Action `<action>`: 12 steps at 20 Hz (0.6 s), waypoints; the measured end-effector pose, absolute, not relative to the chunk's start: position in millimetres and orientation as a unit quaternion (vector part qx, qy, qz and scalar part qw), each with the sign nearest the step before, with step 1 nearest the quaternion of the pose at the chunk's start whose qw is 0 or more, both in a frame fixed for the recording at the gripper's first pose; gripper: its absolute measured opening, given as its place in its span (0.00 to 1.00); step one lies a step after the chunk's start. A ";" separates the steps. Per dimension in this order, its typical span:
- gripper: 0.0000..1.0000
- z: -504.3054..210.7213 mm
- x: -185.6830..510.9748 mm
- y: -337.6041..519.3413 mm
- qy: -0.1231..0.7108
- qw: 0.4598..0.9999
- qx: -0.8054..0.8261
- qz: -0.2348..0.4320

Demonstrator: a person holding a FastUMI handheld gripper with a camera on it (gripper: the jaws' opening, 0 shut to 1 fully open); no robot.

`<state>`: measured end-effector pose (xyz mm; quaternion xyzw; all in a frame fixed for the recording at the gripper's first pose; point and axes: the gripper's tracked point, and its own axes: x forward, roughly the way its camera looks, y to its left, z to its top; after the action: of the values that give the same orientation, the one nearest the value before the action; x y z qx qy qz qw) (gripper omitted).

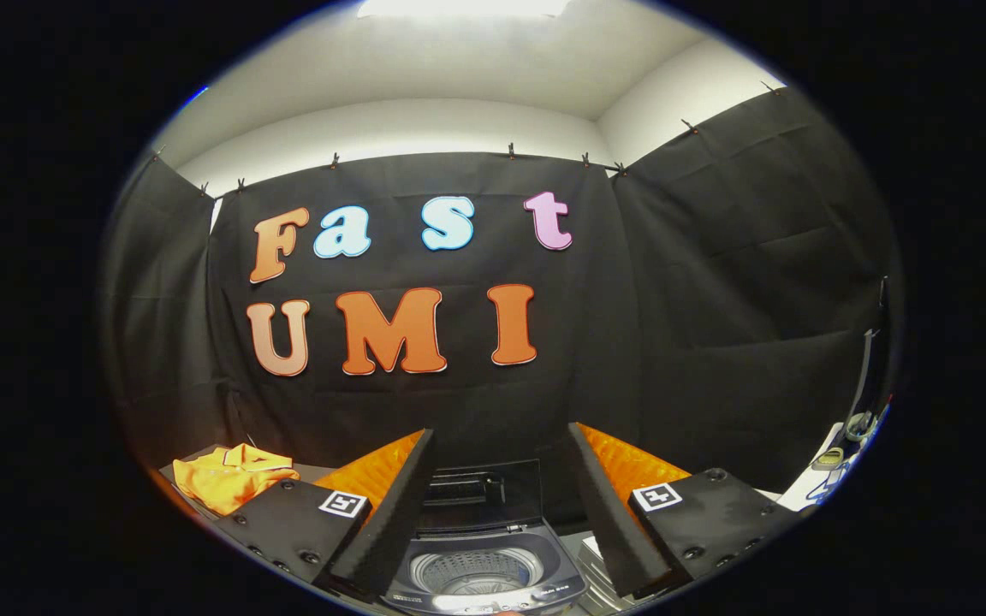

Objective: Put the clothes into the washing machine and then close the washing machine lid.

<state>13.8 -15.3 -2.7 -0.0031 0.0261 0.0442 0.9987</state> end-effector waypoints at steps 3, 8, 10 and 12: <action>0.97 -2.8 9.6 -8.4 0.026 0.998 -0.005 0.048; 0.97 0.2 5.2 24.2 0.022 0.998 -0.005 0.064; 0.97 2.4 4.2 52.6 0.019 0.996 -0.002 0.082; 0.97 1.1 4.5 87.3 0.019 0.994 -0.005 0.104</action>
<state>4.5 87.3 1.1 -0.0047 0.0193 0.1037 0.9944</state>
